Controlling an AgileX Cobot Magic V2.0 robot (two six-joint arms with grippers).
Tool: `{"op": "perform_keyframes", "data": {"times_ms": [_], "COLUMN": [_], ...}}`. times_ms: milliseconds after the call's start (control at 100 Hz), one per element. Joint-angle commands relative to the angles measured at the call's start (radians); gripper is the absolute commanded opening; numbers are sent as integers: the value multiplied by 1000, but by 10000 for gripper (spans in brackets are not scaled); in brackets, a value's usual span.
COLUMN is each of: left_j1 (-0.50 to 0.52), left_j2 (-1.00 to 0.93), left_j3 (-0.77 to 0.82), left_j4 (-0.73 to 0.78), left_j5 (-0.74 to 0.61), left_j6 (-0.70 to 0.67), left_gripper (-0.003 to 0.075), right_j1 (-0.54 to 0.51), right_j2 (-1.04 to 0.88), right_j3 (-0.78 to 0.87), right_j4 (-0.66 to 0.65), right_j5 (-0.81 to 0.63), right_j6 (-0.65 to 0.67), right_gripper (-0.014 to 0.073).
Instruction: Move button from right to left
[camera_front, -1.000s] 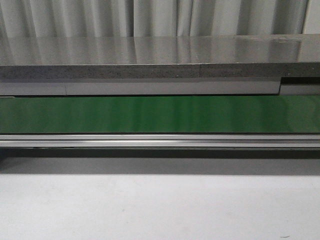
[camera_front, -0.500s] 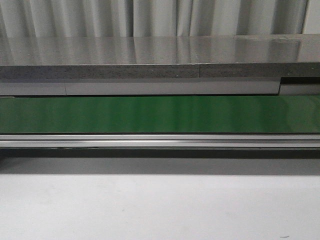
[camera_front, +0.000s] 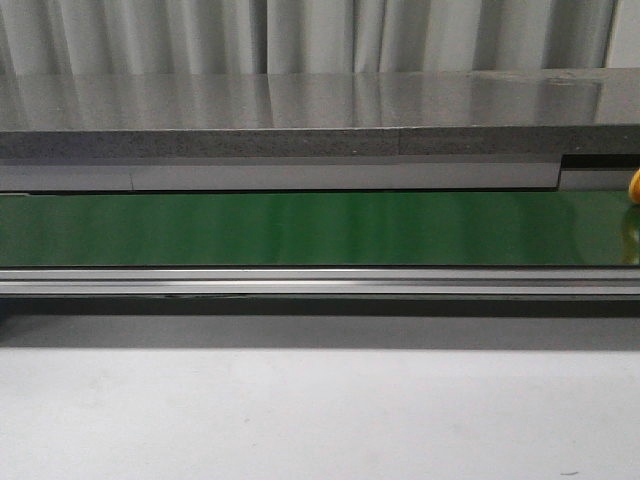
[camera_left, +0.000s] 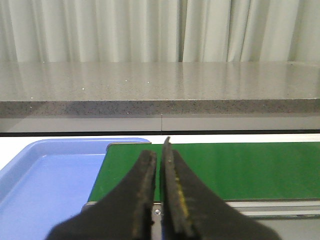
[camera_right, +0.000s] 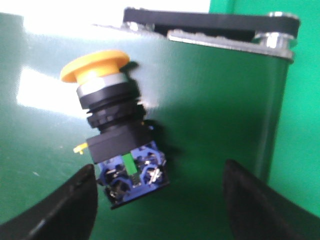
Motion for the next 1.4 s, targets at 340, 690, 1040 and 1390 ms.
{"op": "perform_keyframes", "data": {"times_ms": [340, 690, 1040, 1390], "left_j1": [2, 2, 2, 2], "left_j2": [-35, -35, -35, -35], "left_j3": [41, 41, 41, 41], "left_j4": [-8, -8, -8, -8], "left_j5": [-80, -80, -80, -80], "left_j6": [-11, -11, -11, -11], "left_gripper": [5, 5, 5, 5], "right_j1": [100, 159, 159, 159], "right_j2": [-292, -669, -1105, -1411], "right_j3": [8, 317, 658, 809], "right_j4": [36, 56, 89, 96], "right_j5": [-124, -413, -512, -423], "right_j6": [-8, -8, -8, -8], "right_gripper": [496, 496, 465, 454]}}
